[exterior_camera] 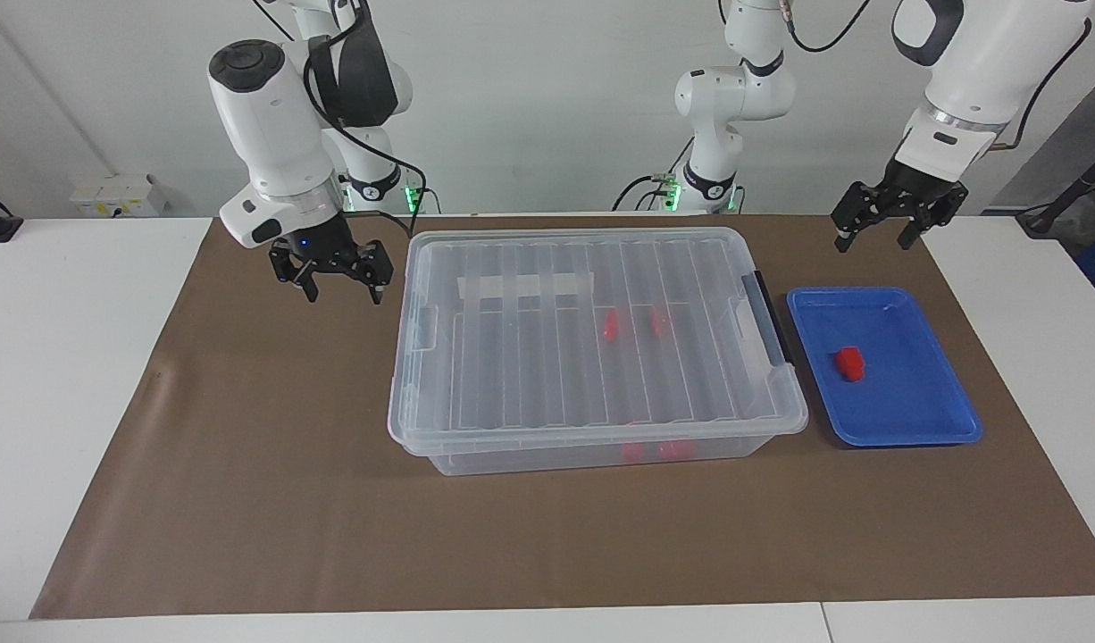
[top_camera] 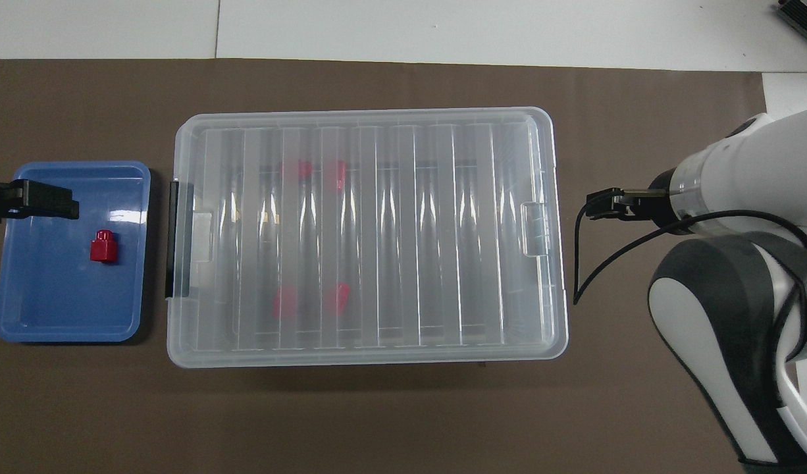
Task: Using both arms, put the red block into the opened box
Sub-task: 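Hook the right gripper onto the clear lid's edge, then slide the clear lid away from the blue tray with the right gripper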
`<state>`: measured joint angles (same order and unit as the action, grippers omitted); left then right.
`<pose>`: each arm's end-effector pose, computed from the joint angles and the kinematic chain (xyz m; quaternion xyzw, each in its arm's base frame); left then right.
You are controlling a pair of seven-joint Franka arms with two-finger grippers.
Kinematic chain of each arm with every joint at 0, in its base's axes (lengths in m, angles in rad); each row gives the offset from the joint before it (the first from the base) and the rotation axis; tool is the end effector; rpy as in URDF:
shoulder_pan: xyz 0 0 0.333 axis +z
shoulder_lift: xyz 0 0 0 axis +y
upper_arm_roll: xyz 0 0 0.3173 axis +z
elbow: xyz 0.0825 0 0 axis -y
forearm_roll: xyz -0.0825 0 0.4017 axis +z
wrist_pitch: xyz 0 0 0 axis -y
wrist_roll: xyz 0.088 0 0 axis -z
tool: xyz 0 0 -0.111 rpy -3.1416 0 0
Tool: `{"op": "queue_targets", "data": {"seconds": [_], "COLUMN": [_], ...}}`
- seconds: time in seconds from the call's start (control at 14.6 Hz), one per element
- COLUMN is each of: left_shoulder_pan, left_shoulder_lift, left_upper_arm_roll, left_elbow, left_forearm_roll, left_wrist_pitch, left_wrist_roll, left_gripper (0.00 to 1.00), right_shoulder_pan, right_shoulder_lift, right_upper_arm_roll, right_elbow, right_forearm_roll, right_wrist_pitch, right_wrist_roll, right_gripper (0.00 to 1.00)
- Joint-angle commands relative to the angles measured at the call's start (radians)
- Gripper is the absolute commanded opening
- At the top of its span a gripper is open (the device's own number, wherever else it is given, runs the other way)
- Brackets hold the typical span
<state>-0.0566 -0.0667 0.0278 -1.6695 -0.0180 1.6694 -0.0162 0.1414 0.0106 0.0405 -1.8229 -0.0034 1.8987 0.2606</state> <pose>0.5602 -0.0175 0.6198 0.9994 -0.0057 0.0330 0.0107 0.5806 0.1064 0.5197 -0.9987 0.0388 -0.0321 0.0058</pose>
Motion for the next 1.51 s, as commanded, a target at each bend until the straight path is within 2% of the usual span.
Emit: {"op": "queue_targets", "data": {"seconds": [0.0, 0.48, 1.23, 1.44], "left_shoulder_pan": [0.0, 0.0, 0.0, 0.0], "left_shoulder_lift": [-0.013, -0.013, -0.013, -0.013], "left_upper_arm_roll": [0.003, 0.003, 0.003, 0.003], "left_elbow": [-0.009, -0.009, -0.009, -0.009], "left_forearm_roll": [0.018, 0.018, 0.018, 0.018], "left_wrist_pitch": [-0.011, -0.01, -0.011, -0.01], "left_wrist_roll": [-0.001, -0.001, -0.001, -0.001], "left_gripper": [1.0, 1.0, 1.0, 1.0], "right_shoulder_pan": [0.023, 0.067, 0.034, -0.023], "right_shoulder_lift": [0.028, 0.086, 0.049, 0.028], "right_upper_arm_roll": [0.001, 0.001, -0.001, -0.001], "right_elbow": [-0.01, -0.013, -0.081, -0.107], "right_forearm_roll": [0.003, 0.003, 0.003, 0.005], "right_wrist_pitch": [0.046, 0.102, 0.056, 0.016], "right_wrist_roll": [0.023, 0.034, 0.019, -0.018], "right_gripper": [1.0, 1.0, 0.99, 0.99]}}
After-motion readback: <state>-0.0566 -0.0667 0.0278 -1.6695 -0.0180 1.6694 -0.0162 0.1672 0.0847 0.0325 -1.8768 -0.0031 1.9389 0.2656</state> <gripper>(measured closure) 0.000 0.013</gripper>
